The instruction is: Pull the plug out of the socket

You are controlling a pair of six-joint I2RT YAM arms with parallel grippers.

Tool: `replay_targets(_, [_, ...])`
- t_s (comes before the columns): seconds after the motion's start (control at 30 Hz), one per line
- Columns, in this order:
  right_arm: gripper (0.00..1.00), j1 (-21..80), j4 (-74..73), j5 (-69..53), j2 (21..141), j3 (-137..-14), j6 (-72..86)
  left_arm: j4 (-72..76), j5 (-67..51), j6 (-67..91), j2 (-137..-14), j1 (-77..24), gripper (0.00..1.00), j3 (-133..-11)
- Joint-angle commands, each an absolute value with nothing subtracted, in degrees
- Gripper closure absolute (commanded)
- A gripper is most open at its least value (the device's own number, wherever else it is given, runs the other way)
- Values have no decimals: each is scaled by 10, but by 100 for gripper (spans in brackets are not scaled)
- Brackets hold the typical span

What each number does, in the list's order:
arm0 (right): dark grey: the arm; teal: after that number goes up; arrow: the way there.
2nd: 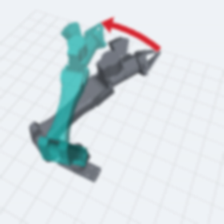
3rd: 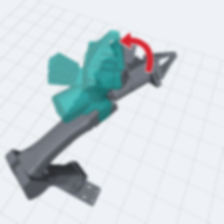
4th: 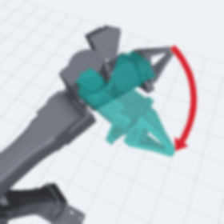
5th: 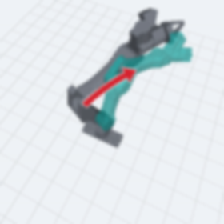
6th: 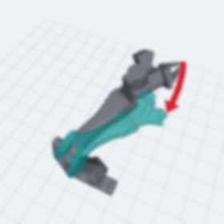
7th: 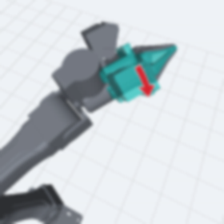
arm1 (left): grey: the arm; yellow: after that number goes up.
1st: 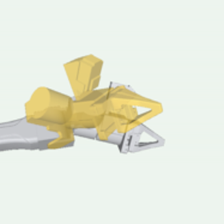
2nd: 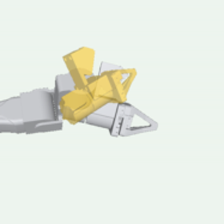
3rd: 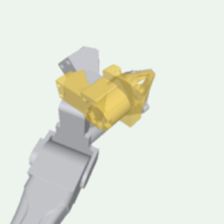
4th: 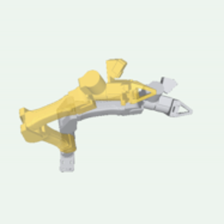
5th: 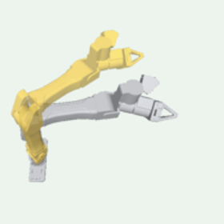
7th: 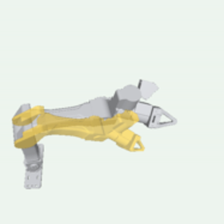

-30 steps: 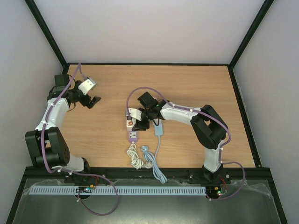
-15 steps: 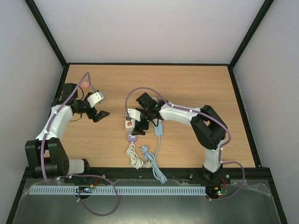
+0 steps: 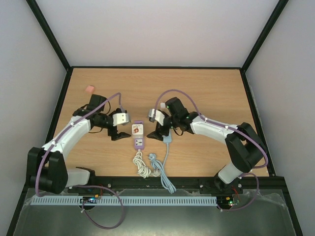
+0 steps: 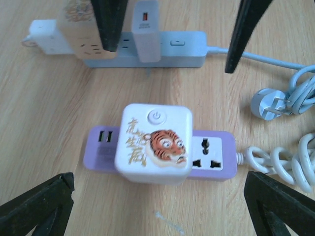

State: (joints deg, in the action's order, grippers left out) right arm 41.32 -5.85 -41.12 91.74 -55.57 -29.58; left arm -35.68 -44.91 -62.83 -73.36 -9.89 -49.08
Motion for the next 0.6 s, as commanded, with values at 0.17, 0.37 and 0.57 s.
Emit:
replay_targets(0.17, [2, 387, 183, -448, 865, -430, -203, -266, -388, -576, -792, -189, 8, -490])
replay_targets(0.37, [2, 387, 249, -465, 881, -408, -178, -240, -352, -570, -838, -225, 12, -493])
replay_targets(0.57, [2, 391, 337, -468, 894, -373, -169, -212, -336, -582, -826, -229, 23, -466])
